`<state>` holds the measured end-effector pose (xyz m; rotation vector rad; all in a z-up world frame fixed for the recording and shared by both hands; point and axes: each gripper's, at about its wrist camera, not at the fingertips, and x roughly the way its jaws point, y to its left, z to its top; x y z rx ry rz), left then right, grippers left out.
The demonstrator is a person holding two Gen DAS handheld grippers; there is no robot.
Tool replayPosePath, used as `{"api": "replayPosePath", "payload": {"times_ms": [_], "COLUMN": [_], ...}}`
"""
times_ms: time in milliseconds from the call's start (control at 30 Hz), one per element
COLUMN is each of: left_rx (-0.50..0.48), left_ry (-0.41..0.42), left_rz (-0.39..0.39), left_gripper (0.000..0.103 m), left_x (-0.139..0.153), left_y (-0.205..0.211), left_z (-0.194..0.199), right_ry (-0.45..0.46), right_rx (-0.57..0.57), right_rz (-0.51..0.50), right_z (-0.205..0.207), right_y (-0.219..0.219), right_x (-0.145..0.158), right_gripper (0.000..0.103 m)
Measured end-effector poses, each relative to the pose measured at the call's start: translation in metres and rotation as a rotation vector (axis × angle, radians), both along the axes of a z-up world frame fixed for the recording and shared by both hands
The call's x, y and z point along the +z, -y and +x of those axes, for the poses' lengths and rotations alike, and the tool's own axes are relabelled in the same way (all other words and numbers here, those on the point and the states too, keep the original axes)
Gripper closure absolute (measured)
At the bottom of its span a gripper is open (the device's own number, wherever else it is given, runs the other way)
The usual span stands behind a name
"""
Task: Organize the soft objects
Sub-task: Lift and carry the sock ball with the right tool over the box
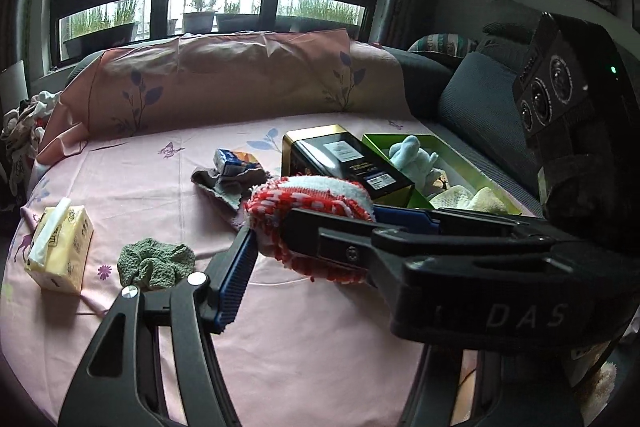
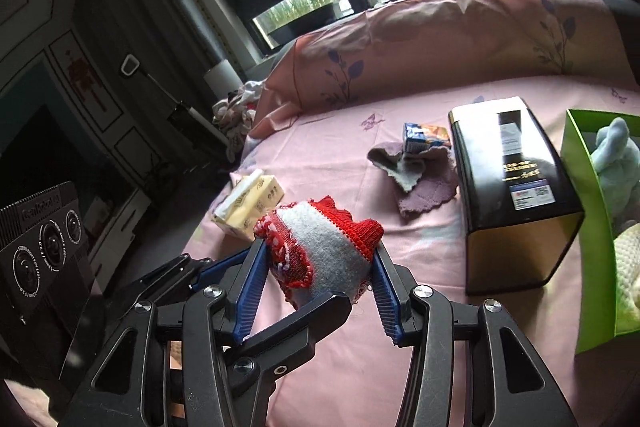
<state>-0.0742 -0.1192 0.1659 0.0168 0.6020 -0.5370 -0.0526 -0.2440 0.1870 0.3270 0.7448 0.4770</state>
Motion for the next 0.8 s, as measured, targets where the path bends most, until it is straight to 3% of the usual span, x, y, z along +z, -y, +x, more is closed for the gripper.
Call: {"api": "replayPosePath", "payload": {"times_ms": [333,433,600,800], "left_rx": [-0.17,-0.219,-0.312,-0.383], "left_ry": [0.117,0.14,0.119,0.101], "left_rz": [0.066,0.085,0.075,0.122], "left_gripper": [0.042,0.042,0.042,0.042], "left_x": [0.019,0.019,0.013,0.0], "left_y": [0.097,0.122,0.161,0.206], "left_z": [-0.012,-0.012,-0.011,-0.003], "right_ry": [0.117,0.121,0.126,0.09], "right_rx": [-0.257,-0.313,-0.451,-0.561], "right_rz": [0.054,0.121,0.16,0.235], "right_z": [-0.037,-0.042,-0.056,-0.057], "right_y": [0.09,0.119,0.16,0.204], "right_x": [0.019,0.015,0.008,-0.012], "right_gripper": [0.051,0.051,0.051,0.051]}}
